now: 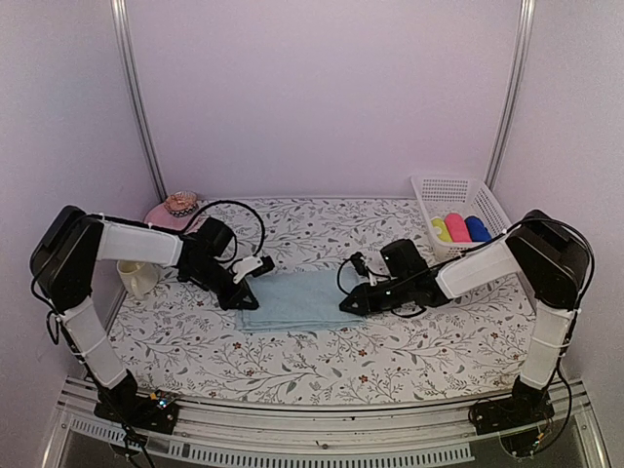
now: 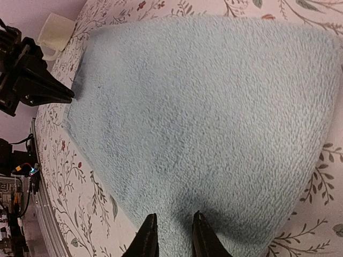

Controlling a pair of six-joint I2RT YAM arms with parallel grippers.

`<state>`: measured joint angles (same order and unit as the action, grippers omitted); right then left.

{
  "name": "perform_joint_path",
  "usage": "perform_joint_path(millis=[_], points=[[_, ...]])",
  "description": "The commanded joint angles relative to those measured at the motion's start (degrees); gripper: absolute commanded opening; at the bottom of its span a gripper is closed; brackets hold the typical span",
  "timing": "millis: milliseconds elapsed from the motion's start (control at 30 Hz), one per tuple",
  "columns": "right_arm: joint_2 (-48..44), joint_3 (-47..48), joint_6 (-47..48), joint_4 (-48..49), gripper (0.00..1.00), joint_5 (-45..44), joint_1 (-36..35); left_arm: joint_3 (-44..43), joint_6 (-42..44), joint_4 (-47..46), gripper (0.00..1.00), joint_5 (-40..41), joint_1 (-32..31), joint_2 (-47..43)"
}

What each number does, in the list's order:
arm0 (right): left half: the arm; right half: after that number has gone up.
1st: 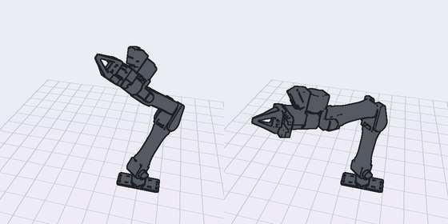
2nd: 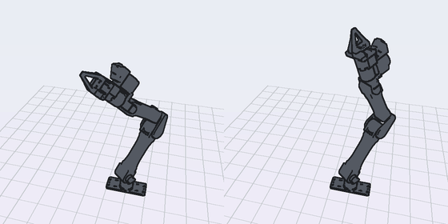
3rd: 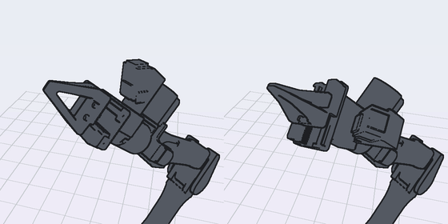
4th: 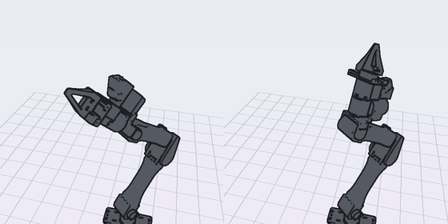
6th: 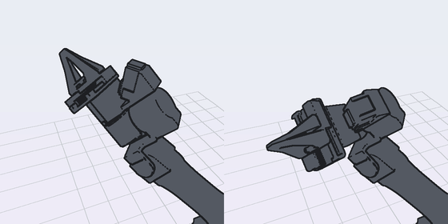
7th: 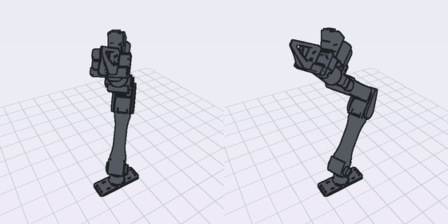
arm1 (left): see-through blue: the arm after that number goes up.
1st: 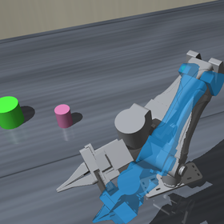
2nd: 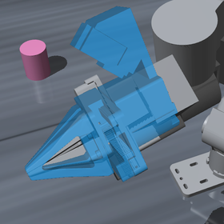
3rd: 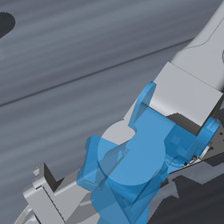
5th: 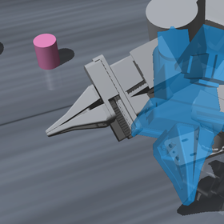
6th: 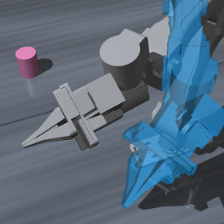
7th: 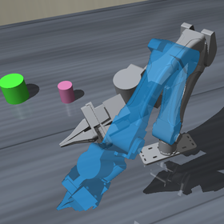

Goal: Roll the towels
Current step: Adjust the towel at the center of the board.

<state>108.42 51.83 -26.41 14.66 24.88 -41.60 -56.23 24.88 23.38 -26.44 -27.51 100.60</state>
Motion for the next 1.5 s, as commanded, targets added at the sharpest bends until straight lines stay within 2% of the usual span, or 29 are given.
perform_joint_path(millis=[0,233,467,567,633,700,800,900,1167,1467], points=[[0.8,-3.1,-0.9,1.0,0.23,2.5,1.0,1.7,2.0,0.8,0.07,-0.6,-1.5,0.8],[2.2,-6.0,-1.2,1.0,0.24,4.0,2.5,3.3,3.0,1.4,0.07,0.8,-2.0,2.7],[1.9,-5.0,-0.4,0.4,0.25,6.0,2.7,2.6,4.5,3.9,0.09,-0.4,-2.2,1.2],[-1.8,-3.3,0.7,-2.0,0.26,5.6,2.6,0.6,5.5,6.5,0.2,-2.8,-1.9,-0.6],[-4.6,-1.9,1.8,-3.7,0.29,4.5,2.7,-0.7,5.6,7.4,0.36,-3.9,-1.6,-2.3],[-6.7,0.1,2.8,-5.7,0.3,2.8,2.6,-2.2,5.3,7.6,0.47,-4.1,-1.3,-3.5],[-6.9,3.7,4.1,-8.3,0.32,0.2,2.7,-4.7,4.4,7.1,0.56,-3.9,-0.9,-3.9],[-4.9,7.8,5.0,-9.8,0.32,-2.3,2.6,-6.4,2.9,4.7,0.55,-2.1,-0.1,-3.1],[4.8,16.7,5.7,-11.1,0.33,-6.7,3.8,-9.6,0.2,-1.7,0.43,1.9,2.9,3.4],[11.4,15.8,4.4,-11.1,0.33,-5.9,5.3,-7.5,0.8,-3.6,0.39,4.6,2.8,8.9]])
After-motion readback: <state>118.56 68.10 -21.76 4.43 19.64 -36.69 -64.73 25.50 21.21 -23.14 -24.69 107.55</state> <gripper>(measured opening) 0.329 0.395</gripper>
